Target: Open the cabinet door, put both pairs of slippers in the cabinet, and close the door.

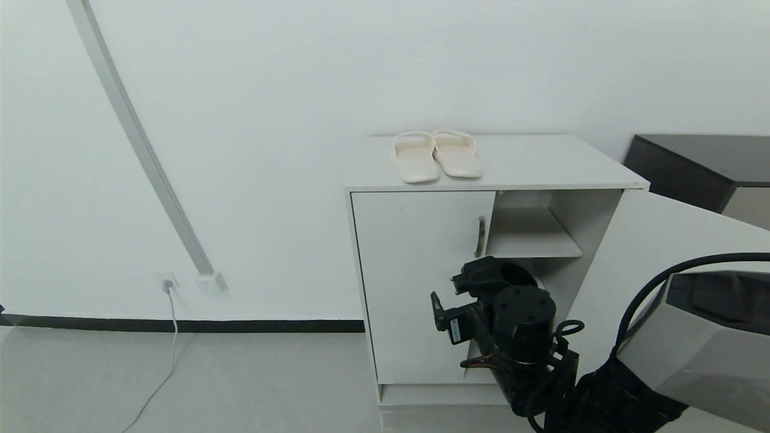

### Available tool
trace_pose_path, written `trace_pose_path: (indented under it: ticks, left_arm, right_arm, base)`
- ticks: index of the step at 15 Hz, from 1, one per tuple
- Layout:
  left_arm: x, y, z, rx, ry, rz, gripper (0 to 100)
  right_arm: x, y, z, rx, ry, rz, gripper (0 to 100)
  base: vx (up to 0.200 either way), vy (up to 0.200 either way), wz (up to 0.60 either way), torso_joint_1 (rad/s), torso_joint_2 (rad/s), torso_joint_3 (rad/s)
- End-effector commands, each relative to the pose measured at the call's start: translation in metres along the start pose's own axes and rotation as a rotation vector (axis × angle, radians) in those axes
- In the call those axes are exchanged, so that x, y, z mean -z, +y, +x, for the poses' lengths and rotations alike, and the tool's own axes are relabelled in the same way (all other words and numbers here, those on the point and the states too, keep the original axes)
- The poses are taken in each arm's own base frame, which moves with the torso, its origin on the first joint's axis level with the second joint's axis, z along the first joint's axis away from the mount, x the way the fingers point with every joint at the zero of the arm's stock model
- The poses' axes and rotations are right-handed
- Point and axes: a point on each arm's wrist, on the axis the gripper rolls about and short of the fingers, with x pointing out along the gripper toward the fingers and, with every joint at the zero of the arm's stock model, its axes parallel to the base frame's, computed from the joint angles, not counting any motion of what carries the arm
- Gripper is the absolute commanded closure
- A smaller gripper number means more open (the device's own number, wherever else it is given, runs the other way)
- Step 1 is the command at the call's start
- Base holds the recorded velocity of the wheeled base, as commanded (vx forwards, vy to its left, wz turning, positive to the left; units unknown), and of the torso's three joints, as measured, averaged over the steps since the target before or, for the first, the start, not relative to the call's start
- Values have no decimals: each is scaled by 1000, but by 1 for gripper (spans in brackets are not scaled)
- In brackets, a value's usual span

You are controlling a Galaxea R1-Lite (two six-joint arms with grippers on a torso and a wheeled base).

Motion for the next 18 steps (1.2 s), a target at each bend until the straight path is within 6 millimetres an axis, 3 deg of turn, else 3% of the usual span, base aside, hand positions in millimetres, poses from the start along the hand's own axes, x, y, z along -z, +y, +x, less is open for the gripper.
trace_pose_path:
  ticks: [1,11,14,18]
  left_arm:
    - [0,0,0,0,1,0,100]
    - [0,0,0,0,1,0,100]
    - [0,0,0,0,1,0,100]
    - [0,0,0,0,1,0,100]
  right_arm:
    - [0,0,0,-1,-1,0,0]
    - [-7,-4,1,-26,-51,-11,0]
    - [-21,-2,-2,-44,-60,-22,0]
    - [-56,1,10,-39,-9,78,0]
  base:
    - [0,0,0,212,-510,-315]
    - [0,0,0,234,-550,-322]
    - [0,0,0,253,-561,-316]
    - [0,0,0,71,-164,-86]
